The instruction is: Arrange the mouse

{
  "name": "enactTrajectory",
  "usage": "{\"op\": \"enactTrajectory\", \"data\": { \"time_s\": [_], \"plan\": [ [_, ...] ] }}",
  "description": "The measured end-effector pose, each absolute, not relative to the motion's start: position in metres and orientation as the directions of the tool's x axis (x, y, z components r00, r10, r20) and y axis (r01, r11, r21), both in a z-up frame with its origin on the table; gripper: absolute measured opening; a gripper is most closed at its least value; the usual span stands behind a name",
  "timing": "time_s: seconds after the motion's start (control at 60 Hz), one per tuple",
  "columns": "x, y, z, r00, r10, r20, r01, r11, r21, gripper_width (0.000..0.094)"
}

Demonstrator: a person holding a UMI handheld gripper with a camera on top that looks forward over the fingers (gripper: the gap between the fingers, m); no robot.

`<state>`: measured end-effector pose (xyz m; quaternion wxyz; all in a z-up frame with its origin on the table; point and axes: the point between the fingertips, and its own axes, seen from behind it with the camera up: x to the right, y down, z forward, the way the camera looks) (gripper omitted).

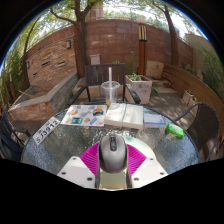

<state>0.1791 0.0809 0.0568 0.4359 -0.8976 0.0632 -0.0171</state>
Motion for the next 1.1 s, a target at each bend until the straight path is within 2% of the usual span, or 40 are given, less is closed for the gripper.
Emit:
{"op": "enactTrajectory", "data": {
  "time_s": [0.067, 0.15, 0.217, 0.267, 0.317, 0.333, 0.383, 0.45, 0.75, 1.1],
  "plan": [
    [0.193, 0.070, 0.020, 0.989, -0.148, -0.012, -0.109, -0.665, -0.739, 0.0360],
    [0.199, 0.060, -0.007, 0.986, -0.164, -0.030, -0.138, -0.707, -0.694, 0.0461],
    [0.200, 0.058, -0.012, 0.985, -0.168, -0.047, -0.154, -0.711, -0.686, 0.0542],
    [0.201, 0.055, -0.001, 0.985, -0.169, -0.039, -0.147, -0.700, -0.698, 0.0650],
    [0.199, 0.051, 0.012, 0.988, -0.152, -0.030, -0.128, -0.687, -0.716, 0.0851],
    [0.199, 0.049, 0.017, 0.989, -0.148, -0.025, -0.120, -0.683, -0.721, 0.0866],
    [0.196, 0.042, 0.036, 0.991, -0.135, -0.010, -0.100, -0.680, -0.727, 0.0825],
    [0.188, 0.027, 0.064, 0.993, -0.115, 0.002, -0.076, -0.664, -0.744, 0.0864],
    [0.147, -0.081, 0.175, 0.992, -0.111, 0.060, -0.021, -0.608, -0.794, 0.0858],
    [0.104, -0.193, 0.220, 0.985, -0.148, 0.090, -0.012, -0.574, -0.819, 0.0859]
  ]
}}
